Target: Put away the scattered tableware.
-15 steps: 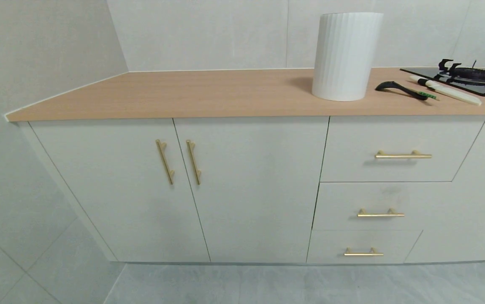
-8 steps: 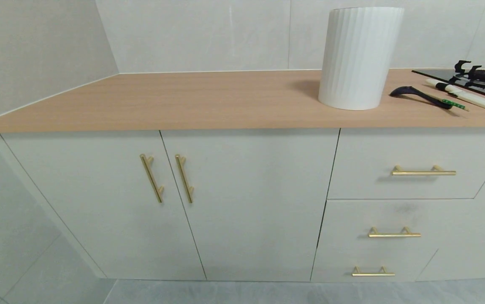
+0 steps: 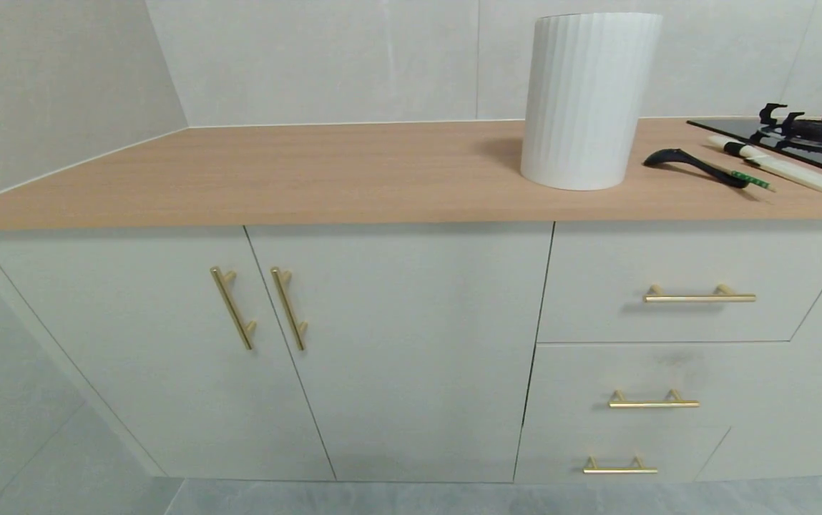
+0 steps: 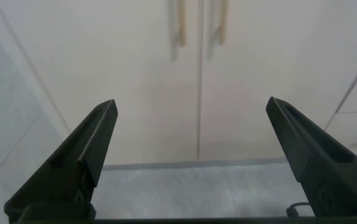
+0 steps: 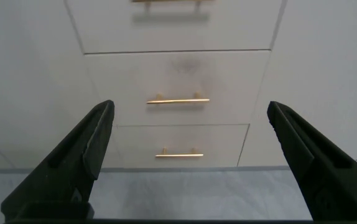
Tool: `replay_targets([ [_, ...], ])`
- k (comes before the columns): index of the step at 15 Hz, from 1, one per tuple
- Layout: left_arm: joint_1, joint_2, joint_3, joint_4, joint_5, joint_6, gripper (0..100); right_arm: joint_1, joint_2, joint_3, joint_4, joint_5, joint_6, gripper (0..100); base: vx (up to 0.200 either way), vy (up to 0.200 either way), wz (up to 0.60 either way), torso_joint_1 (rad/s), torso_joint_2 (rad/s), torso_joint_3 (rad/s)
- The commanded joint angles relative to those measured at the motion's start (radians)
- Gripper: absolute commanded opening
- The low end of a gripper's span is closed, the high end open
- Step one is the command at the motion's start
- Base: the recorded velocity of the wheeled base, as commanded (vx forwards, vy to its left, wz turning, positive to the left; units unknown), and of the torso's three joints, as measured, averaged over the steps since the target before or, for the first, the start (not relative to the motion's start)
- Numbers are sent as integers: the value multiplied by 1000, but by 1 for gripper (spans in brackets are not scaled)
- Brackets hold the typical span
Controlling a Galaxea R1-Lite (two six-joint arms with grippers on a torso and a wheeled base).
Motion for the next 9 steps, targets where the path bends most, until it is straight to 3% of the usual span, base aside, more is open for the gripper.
replay_targets([
  [1, -1, 1, 0, 0, 0, 0, 100, -1, 2, 0, 0, -1, 0, 100, 0, -200, 0, -2, 2, 7],
  [9, -1, 1, 0, 0, 0, -2, 100, -1, 2, 0, 0, 0, 0, 100, 0, 0, 0, 0, 0, 0],
])
